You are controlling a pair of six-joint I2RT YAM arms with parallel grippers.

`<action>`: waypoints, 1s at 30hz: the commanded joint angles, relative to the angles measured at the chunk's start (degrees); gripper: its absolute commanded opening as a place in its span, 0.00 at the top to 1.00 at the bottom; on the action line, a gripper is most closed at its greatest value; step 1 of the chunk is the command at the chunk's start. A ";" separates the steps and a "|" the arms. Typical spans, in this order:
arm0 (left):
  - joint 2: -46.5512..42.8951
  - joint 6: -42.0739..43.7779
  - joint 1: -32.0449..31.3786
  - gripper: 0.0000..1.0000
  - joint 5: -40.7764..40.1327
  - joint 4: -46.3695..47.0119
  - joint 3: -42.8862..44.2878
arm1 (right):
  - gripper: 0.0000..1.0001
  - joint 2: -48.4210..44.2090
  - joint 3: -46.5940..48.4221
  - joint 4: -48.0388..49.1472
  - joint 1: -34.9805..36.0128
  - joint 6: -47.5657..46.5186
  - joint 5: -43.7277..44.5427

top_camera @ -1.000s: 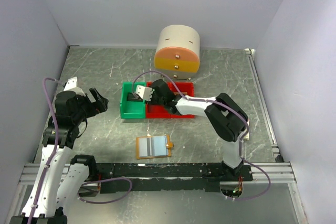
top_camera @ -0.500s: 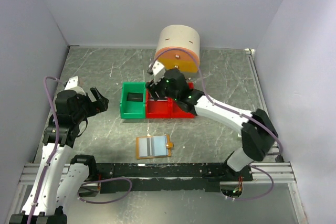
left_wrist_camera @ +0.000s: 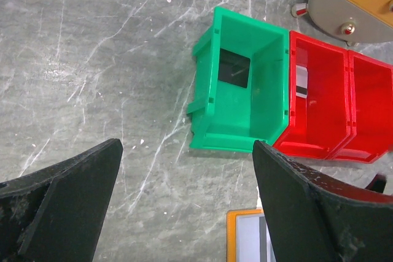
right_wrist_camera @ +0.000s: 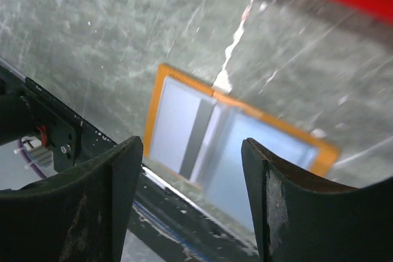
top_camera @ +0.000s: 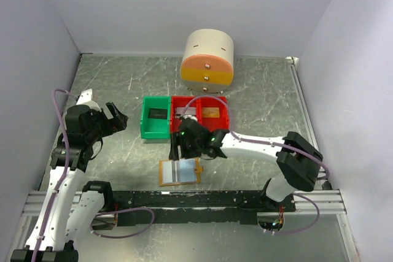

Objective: Take the credit cards out of the card holder

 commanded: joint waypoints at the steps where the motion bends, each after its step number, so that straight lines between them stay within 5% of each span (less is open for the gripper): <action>1: -0.61 1.17 0.36 0.01 2.07 2.38 -0.76 | 0.37 2.95 3.92 -6.53 7.57 12.92 13.04; 5: -0.48 1.11 0.36 0.01 2.19 2.39 -0.73 | 0.48 7.67 4.81 -7.38 11.79 19.52 14.46; 17: -0.31 1.32 0.35 0.03 4.40 2.91 -1.00 | 0.54 11.45 6.38 -12.05 14.24 23.46 20.46; 25: 3.85 -3.04 0.36 0.17 30.33 4.84 -3.67 | 0.69 8.39 -3.00 -0.93 12.81 25.21 14.71; 30: 3.17 -5.97 0.36 0.16 38.00 4.26 -8.17 | 0.75 7.38 -6.80 5.22 11.63 25.88 11.51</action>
